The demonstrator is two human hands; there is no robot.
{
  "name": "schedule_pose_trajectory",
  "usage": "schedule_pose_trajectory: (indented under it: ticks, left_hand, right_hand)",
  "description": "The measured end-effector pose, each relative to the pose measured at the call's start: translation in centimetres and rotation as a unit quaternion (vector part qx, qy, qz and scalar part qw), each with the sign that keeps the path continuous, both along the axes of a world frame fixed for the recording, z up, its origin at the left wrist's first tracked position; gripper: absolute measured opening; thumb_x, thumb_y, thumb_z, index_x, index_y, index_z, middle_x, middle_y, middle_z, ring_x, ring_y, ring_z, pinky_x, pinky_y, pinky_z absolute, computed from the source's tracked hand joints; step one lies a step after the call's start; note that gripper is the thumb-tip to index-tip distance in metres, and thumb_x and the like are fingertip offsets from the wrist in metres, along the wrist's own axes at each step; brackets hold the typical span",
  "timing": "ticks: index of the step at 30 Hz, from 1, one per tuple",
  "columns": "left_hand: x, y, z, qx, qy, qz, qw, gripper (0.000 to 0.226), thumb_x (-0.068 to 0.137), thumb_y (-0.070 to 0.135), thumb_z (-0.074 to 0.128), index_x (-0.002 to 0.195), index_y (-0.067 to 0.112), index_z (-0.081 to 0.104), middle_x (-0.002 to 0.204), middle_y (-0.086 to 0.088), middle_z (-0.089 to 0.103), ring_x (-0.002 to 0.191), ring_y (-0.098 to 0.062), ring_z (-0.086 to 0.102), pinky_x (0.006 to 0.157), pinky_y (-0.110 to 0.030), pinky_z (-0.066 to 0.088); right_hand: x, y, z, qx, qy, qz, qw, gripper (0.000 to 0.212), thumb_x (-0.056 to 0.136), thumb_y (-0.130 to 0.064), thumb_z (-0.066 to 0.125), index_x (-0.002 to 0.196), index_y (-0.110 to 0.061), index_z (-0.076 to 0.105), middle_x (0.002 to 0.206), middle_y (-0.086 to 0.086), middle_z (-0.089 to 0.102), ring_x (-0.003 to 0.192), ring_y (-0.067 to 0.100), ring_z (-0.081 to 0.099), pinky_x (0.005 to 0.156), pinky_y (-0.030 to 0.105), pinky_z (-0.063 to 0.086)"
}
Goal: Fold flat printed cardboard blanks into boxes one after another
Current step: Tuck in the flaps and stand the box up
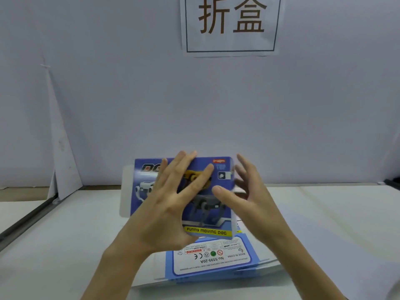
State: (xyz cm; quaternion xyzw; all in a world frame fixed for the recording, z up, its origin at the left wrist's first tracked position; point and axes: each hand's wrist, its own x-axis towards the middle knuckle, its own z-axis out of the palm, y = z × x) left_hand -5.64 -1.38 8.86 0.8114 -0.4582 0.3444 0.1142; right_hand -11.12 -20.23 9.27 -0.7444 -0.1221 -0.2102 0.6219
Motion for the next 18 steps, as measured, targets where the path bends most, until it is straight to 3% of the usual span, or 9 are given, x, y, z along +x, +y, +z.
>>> schedule_pose_trajectory:
  ticks: [3,5,7,9,11,12,13,15,18]
  left_hand:
    - [0.0,-0.7,-0.2,-0.009,-0.021,0.007,1.0,0.103,0.07,0.068,0.062,0.15,0.019,0.021,0.158,-0.013,0.015,0.148,-0.029,0.005,0.118,-0.052,0.0]
    - [0.1,-1.3,-0.7,-0.078,-0.029,0.052,0.995,0.099,0.072,0.068,0.056,0.15,0.019,0.019,0.158,-0.011,0.009,0.147,-0.032,0.0,0.116,-0.058,-0.003]
    - [0.3,-1.7,-1.1,-0.235,0.078,0.082,0.965,0.107,0.07,0.062,0.062,0.152,0.027,0.005,0.16,-0.006,-0.008,0.147,-0.022,-0.014,0.117,-0.051,-0.003]
    - [0.2,-1.6,-0.8,-0.415,0.276,0.055,0.865,0.121,0.059,0.068,0.067,0.148,0.04,-0.01,0.16,0.004,-0.01,0.146,-0.008,-0.008,0.113,-0.037,0.012]
    - [0.6,-1.1,-0.6,-0.521,0.46,-0.049,0.717,0.14,0.038,0.079,0.074,0.149,0.043,-0.004,0.152,0.004,0.032,0.141,-0.014,0.027,0.11,-0.038,0.024]
    - [0.8,-1.1,-0.7,-0.534,0.515,-0.093,0.664,0.141,0.035,0.075,0.079,0.15,0.037,0.007,0.132,0.006,0.055,0.128,-0.016,0.047,0.107,-0.042,0.033]
    - [1.2,-1.2,-1.0,-0.535,0.536,-0.115,0.643,0.129,0.04,0.066,0.084,0.146,0.029,0.021,0.11,0.009,0.066,0.111,-0.016,0.061,0.1,-0.043,0.045]
    - [1.6,-1.5,-1.5,-0.532,0.501,-0.101,0.675,0.088,0.053,0.042,0.082,0.131,0.023,0.044,0.104,0.005,0.072,0.097,-0.016,0.069,0.085,-0.04,0.057]
    - [2.2,-1.2,-2.3,-0.507,0.445,-0.062,0.735,0.068,0.051,0.03,0.083,0.115,0.022,0.06,0.108,0.005,0.072,0.101,-0.015,0.068,0.087,-0.039,0.054]
  right_hand:
    - [0.6,-1.1,0.2,0.092,0.091,0.044,0.991,0.103,0.065,-0.031,0.085,0.146,-0.042,0.022,0.113,0.0,0.067,0.089,0.015,0.072,0.06,0.022,0.056]
    - [1.1,-1.8,0.1,0.156,0.058,0.021,0.986,0.088,0.064,-0.027,0.08,0.141,-0.035,0.038,0.109,0.005,0.07,0.086,0.022,0.073,0.059,0.026,0.056]
    - [1.7,-2.1,-0.4,0.236,0.016,0.012,0.972,0.061,0.065,-0.024,0.072,0.122,-0.024,0.052,0.102,0.006,0.071,0.083,0.022,0.072,0.058,0.028,0.056]
    - [2.3,-2.3,-1.2,0.307,0.014,0.036,0.951,0.058,0.061,-0.025,0.074,0.115,-0.016,0.053,0.099,0.006,0.071,0.082,0.02,0.071,0.063,0.031,0.058]
    - [2.7,-2.2,-2.2,0.306,0.025,0.058,0.95,0.073,0.055,-0.026,0.076,0.122,-0.012,0.049,0.102,0.008,0.07,0.085,0.022,0.07,0.069,0.034,0.059]
    - [3.0,-2.1,-2.7,0.28,0.033,0.061,0.958,0.078,0.054,-0.023,0.076,0.125,-0.013,0.046,0.104,0.008,0.069,0.087,0.022,0.069,0.07,0.033,0.058]
    - [3.2,-2.1,-3.1,0.242,0.047,0.06,0.967,0.083,0.052,-0.02,0.076,0.128,-0.016,0.044,0.106,0.008,0.069,0.09,0.024,0.068,0.071,0.033,0.057]
    - [3.4,-2.4,-3.7,0.166,0.091,0.062,0.98,0.088,0.048,-0.028,0.076,0.129,-0.023,0.042,0.112,0.007,0.066,0.097,0.025,0.067,0.077,0.034,0.056]
    - [3.8,-3.9,-3.7,0.124,0.129,0.038,0.983,0.068,0.056,-0.044,0.068,0.12,-0.031,0.05,0.115,-0.007,0.062,0.11,0.011,0.061,0.095,0.034,0.046]
